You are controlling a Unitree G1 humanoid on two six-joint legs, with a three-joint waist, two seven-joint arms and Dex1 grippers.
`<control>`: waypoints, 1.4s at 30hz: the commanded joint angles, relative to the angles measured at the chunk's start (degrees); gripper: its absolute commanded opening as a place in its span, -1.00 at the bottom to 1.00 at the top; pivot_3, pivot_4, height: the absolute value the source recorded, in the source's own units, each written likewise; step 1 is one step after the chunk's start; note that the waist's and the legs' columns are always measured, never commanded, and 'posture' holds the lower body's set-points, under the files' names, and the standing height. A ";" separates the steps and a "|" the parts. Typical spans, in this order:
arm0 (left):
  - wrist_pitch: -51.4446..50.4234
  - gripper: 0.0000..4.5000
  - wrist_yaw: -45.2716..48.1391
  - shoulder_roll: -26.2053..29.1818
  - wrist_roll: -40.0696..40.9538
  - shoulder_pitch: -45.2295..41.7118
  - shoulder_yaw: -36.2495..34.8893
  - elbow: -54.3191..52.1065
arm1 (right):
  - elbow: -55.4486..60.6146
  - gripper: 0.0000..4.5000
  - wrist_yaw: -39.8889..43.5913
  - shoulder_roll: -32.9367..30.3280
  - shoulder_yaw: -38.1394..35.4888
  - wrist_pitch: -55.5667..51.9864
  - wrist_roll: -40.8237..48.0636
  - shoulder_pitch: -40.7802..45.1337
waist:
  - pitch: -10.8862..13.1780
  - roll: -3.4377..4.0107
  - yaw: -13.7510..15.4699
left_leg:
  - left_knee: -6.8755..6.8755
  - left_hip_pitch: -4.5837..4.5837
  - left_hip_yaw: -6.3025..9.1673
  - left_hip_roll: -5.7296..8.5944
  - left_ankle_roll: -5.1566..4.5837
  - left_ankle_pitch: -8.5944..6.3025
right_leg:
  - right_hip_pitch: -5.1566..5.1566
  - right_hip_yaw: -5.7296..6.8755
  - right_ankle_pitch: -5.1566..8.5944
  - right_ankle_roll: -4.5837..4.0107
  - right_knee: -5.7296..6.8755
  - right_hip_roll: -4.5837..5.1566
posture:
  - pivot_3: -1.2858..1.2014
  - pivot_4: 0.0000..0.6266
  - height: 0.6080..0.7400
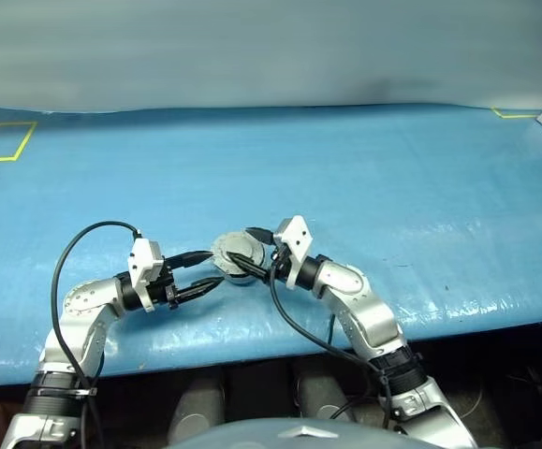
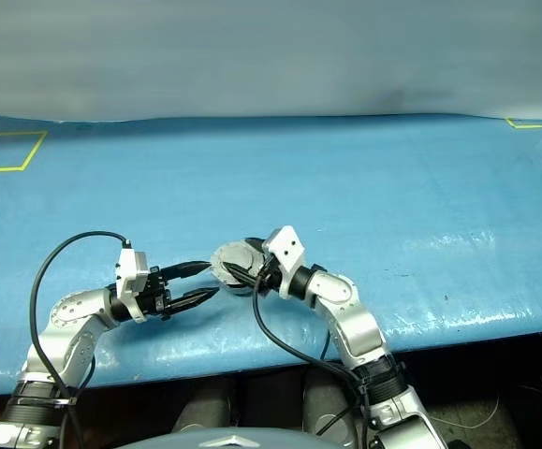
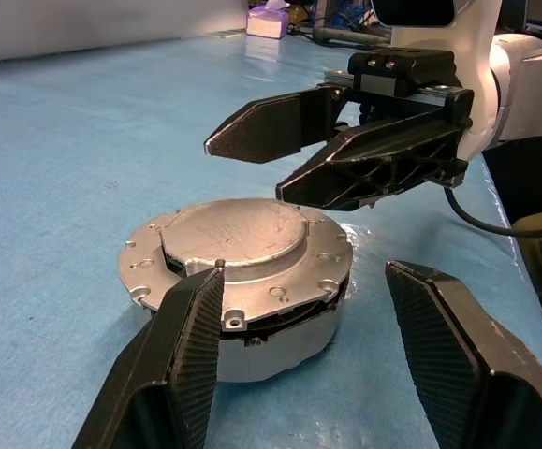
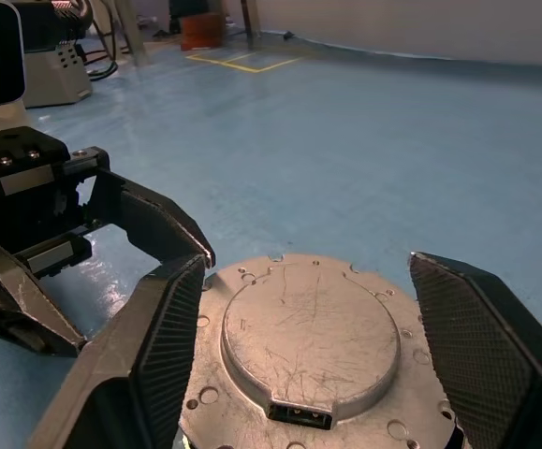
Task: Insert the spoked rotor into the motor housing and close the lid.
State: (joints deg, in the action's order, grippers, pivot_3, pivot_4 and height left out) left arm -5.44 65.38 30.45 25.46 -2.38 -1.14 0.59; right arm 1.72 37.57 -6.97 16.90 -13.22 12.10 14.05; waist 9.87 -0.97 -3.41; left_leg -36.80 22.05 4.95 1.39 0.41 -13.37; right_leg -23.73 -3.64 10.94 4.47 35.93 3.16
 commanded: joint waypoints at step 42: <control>2.88 0.33 -0.39 1.95 0.61 2.08 -3.48 -0.39 | -3.74 0.34 -3.94 1.01 3.48 1.97 -7.37 1.00 | 0.00 0.00 -0.02 | 0.17 -0.01 0.02 -0.01 0.00 0.00 | -0.06 0.01 0.05 -0.07 -0.02 0.00 | 0.03 -0.52 1.00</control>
State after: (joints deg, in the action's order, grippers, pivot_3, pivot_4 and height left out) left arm -3.46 65.01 31.83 25.40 -0.57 -3.45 1.38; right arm -3.00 33.79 -6.00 21.03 -11.76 4.84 14.71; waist 9.87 -0.97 -3.43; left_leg -36.63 22.03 4.97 1.38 0.41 -13.37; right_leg -23.77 -3.63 10.98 4.40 35.92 3.15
